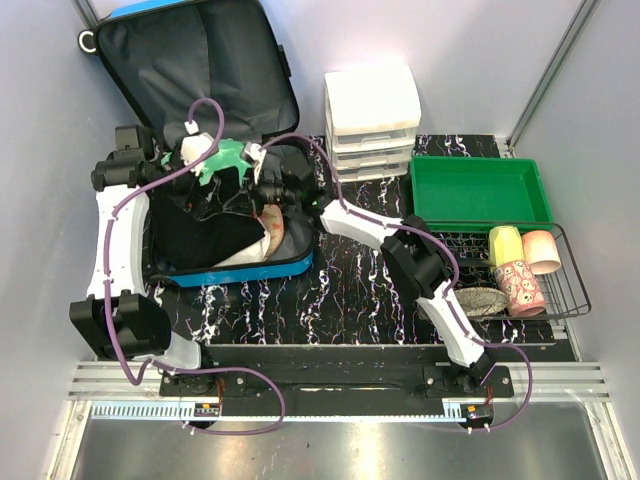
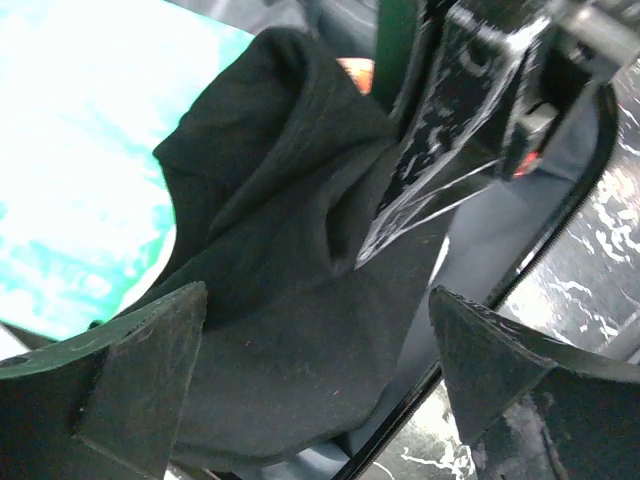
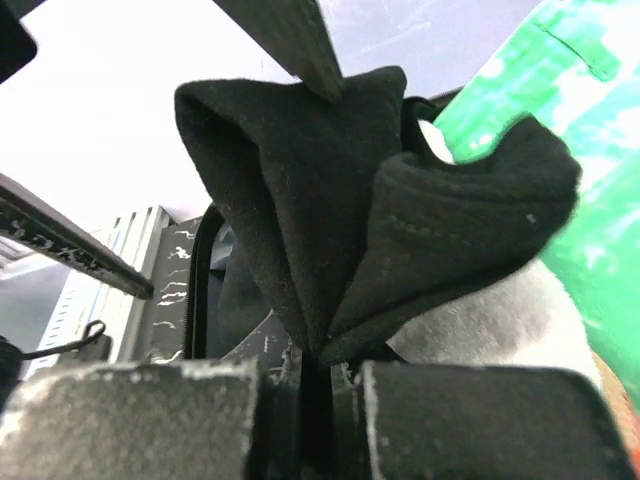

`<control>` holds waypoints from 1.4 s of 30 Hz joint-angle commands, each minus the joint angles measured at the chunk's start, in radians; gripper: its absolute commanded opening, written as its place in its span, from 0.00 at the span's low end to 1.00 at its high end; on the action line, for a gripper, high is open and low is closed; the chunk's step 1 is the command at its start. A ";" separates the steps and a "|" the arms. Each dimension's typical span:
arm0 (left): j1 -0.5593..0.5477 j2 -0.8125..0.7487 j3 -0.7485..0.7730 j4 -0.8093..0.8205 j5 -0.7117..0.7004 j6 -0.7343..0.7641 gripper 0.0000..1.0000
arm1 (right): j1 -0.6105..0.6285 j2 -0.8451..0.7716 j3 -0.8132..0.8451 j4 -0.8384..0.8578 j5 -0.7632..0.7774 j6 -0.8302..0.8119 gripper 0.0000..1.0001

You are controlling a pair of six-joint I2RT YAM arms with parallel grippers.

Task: Open, take out, and arrange the luggage

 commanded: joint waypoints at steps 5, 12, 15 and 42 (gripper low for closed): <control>0.011 -0.081 0.015 0.256 -0.142 -0.246 0.99 | -0.140 -0.080 0.344 -0.917 0.034 0.047 0.00; 0.011 -0.072 -0.016 0.276 -0.135 -0.301 0.99 | -0.256 -0.126 0.360 -1.274 0.131 0.029 0.00; 0.011 -0.075 -0.036 0.294 -0.129 -0.304 0.99 | -0.309 -0.164 0.325 -1.358 0.159 -0.041 0.00; 0.006 -0.060 -0.080 0.343 -0.040 -0.294 0.99 | -0.939 -0.011 0.627 -1.851 0.465 -0.538 0.00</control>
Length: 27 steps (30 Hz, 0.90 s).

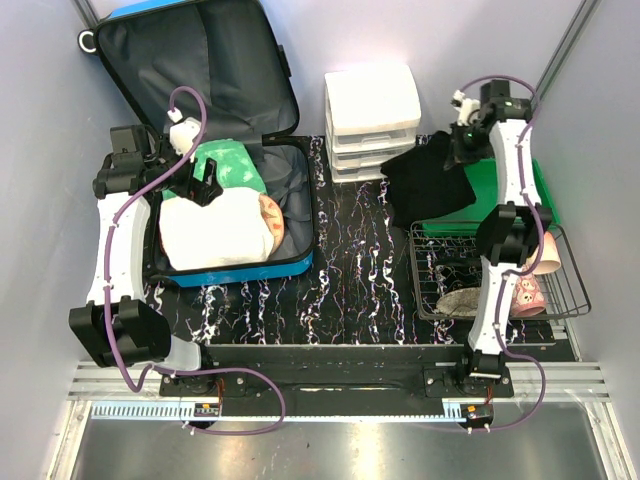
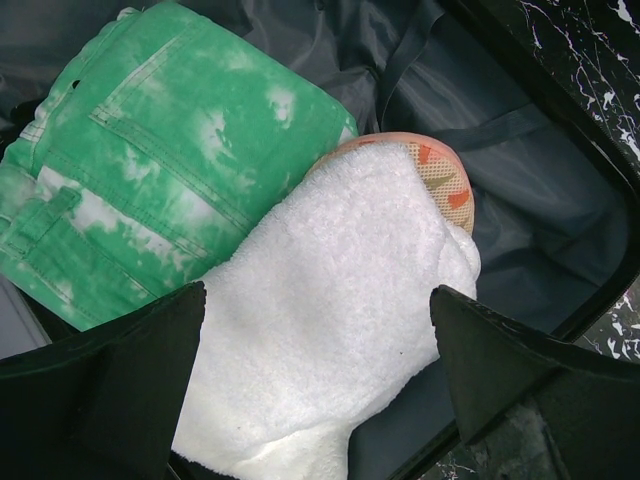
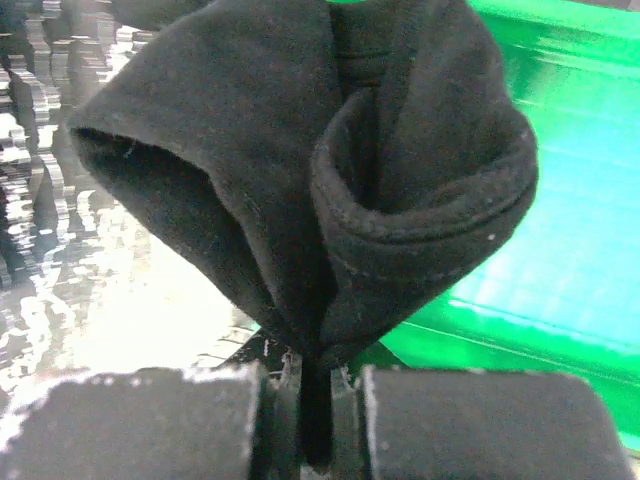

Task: Open, take out, and arrange the luggage

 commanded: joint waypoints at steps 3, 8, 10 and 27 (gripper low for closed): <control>-0.004 0.000 0.014 0.045 0.037 0.021 0.99 | -0.152 0.099 0.037 -0.018 0.109 -0.114 0.00; -0.005 0.005 -0.001 0.043 0.040 0.038 0.99 | -0.200 0.111 0.089 0.015 0.063 -0.167 0.00; -0.007 0.014 0.001 0.043 0.043 0.037 0.99 | -0.200 0.088 0.037 0.067 0.076 -0.210 0.00; -0.008 0.046 0.031 -0.001 0.010 0.086 0.99 | -0.284 0.223 -0.029 0.285 0.336 -0.385 0.02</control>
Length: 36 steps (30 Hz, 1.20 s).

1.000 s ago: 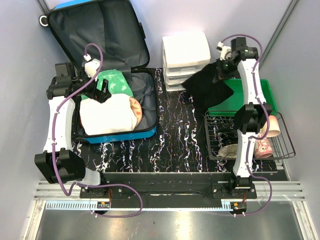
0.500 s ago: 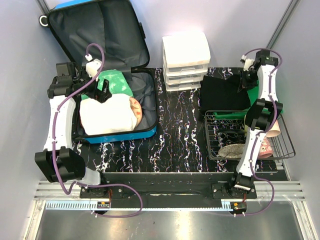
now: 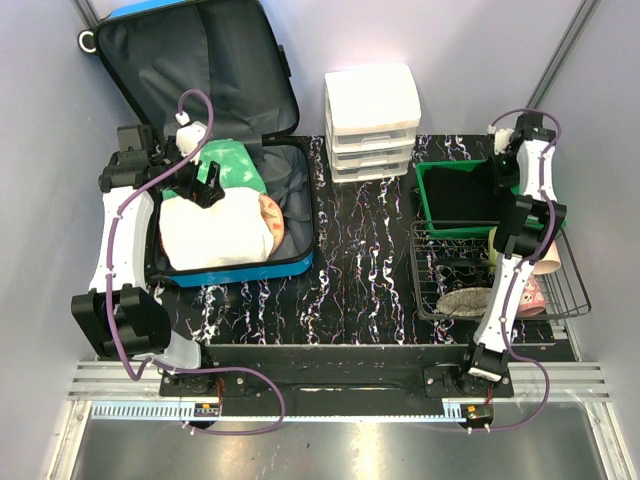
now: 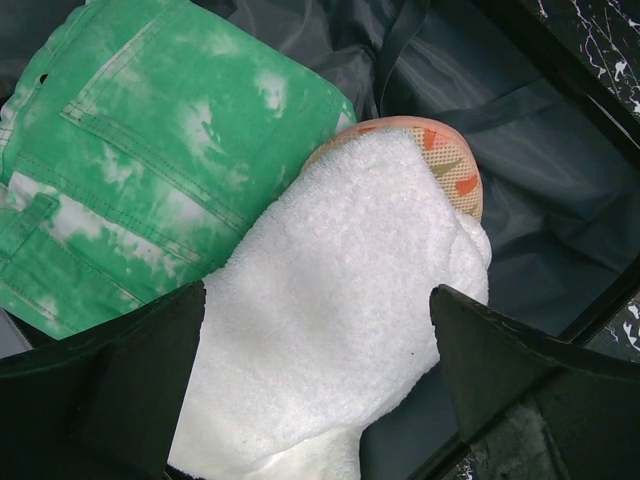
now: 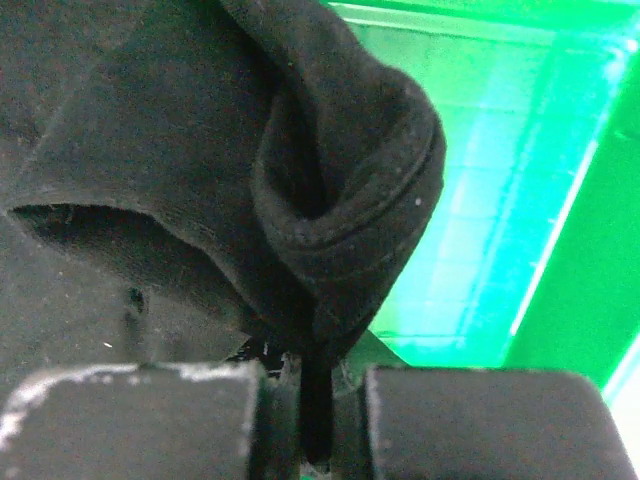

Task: Open, take out, and arrange the luggage

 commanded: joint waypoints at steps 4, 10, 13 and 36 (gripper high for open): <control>-0.003 -0.003 0.023 0.006 -0.011 0.037 0.99 | -0.023 -0.017 0.044 0.093 0.090 -0.044 0.68; -0.005 0.005 0.031 0.001 -0.002 0.031 0.99 | 0.047 -0.164 -0.063 0.090 -0.121 0.036 0.74; -0.006 0.011 0.036 0.001 -0.005 0.025 0.99 | 0.107 -0.215 -0.166 0.102 -0.186 0.047 0.65; -0.008 -0.023 -0.023 0.020 -0.054 0.015 0.99 | 0.159 -0.243 -0.327 0.161 -0.268 0.039 0.40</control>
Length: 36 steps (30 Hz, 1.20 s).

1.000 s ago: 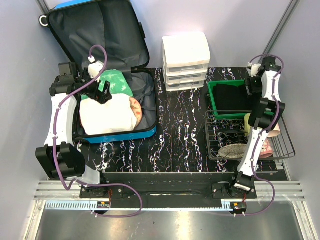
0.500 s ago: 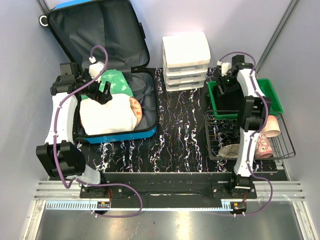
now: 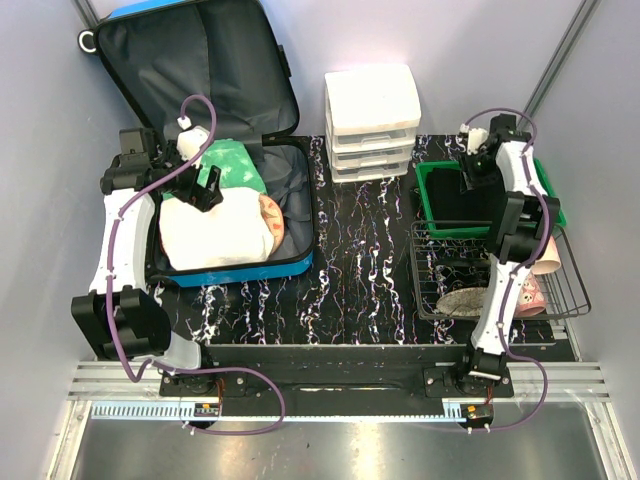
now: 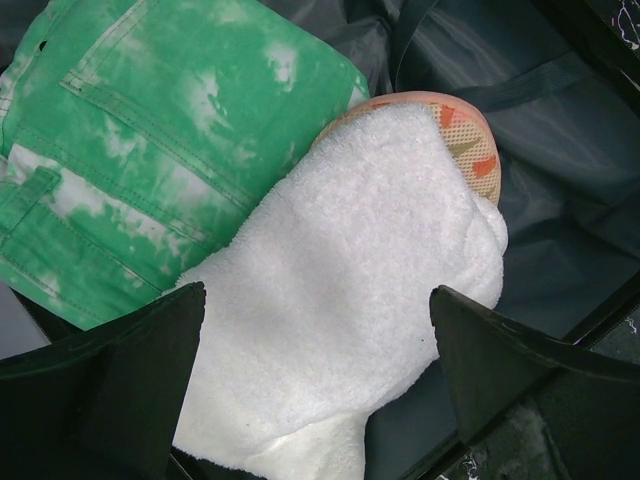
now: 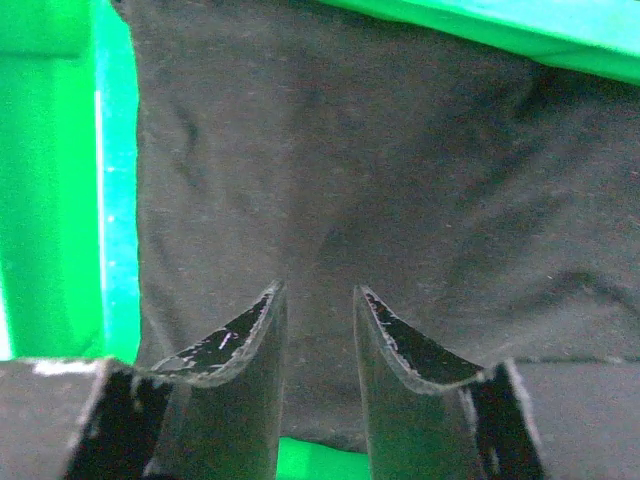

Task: Open, take out, and arrange the luggage

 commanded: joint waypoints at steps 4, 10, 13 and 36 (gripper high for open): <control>-0.002 0.002 0.022 0.028 -0.001 -0.009 0.99 | 0.130 -0.061 -0.067 -0.030 -0.194 -0.038 0.35; -0.002 -0.005 0.008 0.029 -0.026 -0.022 0.99 | 0.228 -0.063 -0.153 0.019 -0.342 0.087 0.34; -0.002 -0.013 -0.007 0.029 -0.029 -0.037 0.99 | 0.293 -0.055 -0.165 0.075 -0.391 0.185 0.34; 0.042 0.128 0.155 -0.219 0.067 0.170 0.98 | 0.492 -0.188 -0.199 0.464 -0.565 0.512 0.69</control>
